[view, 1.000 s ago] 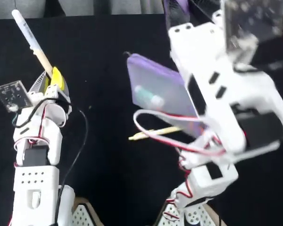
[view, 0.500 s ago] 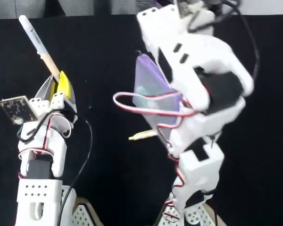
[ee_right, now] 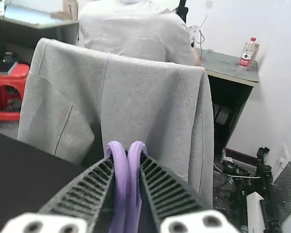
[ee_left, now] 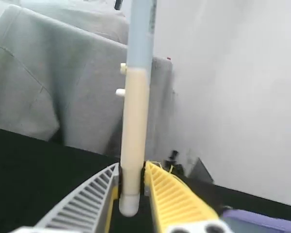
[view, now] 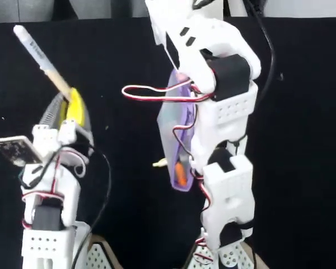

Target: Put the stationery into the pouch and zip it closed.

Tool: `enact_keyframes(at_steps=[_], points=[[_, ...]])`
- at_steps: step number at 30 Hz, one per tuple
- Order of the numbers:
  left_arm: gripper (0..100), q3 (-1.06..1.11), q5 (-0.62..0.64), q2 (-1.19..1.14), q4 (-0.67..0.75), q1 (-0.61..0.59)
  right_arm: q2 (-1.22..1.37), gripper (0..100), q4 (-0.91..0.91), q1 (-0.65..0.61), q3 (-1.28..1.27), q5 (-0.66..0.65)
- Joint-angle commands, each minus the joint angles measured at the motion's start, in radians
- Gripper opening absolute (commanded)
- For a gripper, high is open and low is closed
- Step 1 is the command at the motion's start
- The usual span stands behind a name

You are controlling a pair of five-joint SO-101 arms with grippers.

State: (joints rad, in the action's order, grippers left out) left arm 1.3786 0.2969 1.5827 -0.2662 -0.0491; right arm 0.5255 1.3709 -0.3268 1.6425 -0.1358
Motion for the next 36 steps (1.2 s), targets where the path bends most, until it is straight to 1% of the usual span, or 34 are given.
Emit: enact_keyframes(at_steps=[1, 4, 6, 11, 14, 19, 22, 23, 25, 27, 28, 30, 32, 34, 36], points=[[3, -0.059, 0.015, 0.152, -0.143, 0.143, -0.008, 1.1, -0.051, 0.029, 0.022, 0.063], [3, -0.073, 0.015, 0.262, -0.236, 0.240, -0.008, 1.1, -0.061, 0.043, 0.019, 0.068], [3, -0.101, 0.015, 0.238, -0.267, 0.280, 0.002, 1.1, -0.080, 0.044, 0.018, 0.068], [3, -0.087, 0.015, 0.244, -0.272, 0.335, 0.085, 1.1, -0.249, 0.040, 0.027, 0.060], [3, -0.079, 0.015, 0.244, -0.270, 0.346, 0.130, 1.2, -0.310, 0.043, 0.018, 0.060], [3, -0.088, 0.014, 0.244, -0.269, 0.420, 0.159, 1.2, -0.351, 0.052, 0.027, 0.011], [3, -0.082, 0.012, 0.244, -0.269, 0.432, 0.162, 1.2, -0.341, 0.005, 0.024, 0.005], [3, -0.081, 0.011, 0.244, -0.269, 0.415, 0.162, 1.2, -0.331, -0.014, 0.022, 0.005], [3, -0.082, -0.025, 0.244, -0.269, 0.341, 0.163, 1.2, -0.322, -0.037, 0.018, 0.003], [3, -0.084, -0.051, 0.244, -0.261, 0.234, 0.163, 1.2, -0.327, -0.049, 0.018, 0.003], [3, -0.077, -0.046, 0.244, -0.235, 0.174, 0.163, 1.3, -0.330, -0.054, 0.022, -0.002], [3, -0.051, -0.006, 0.244, -0.170, 0.053, 0.157, 1.2, -0.341, -0.071, 0.027, -0.051], [3, -0.013, 0.071, 0.244, -0.092, -0.050, 0.157, 1.2, -0.359, -0.089, 0.027, -0.110], [3, 0.036, 0.150, 0.244, -0.008, -0.125, 0.157, 1.2, -0.365, -0.106, 0.028, -0.138], [3, 0.081, 0.203, 0.244, 0.072, -0.177, 0.156, 1.1, -0.374, -0.109, 0.028, -0.138]])
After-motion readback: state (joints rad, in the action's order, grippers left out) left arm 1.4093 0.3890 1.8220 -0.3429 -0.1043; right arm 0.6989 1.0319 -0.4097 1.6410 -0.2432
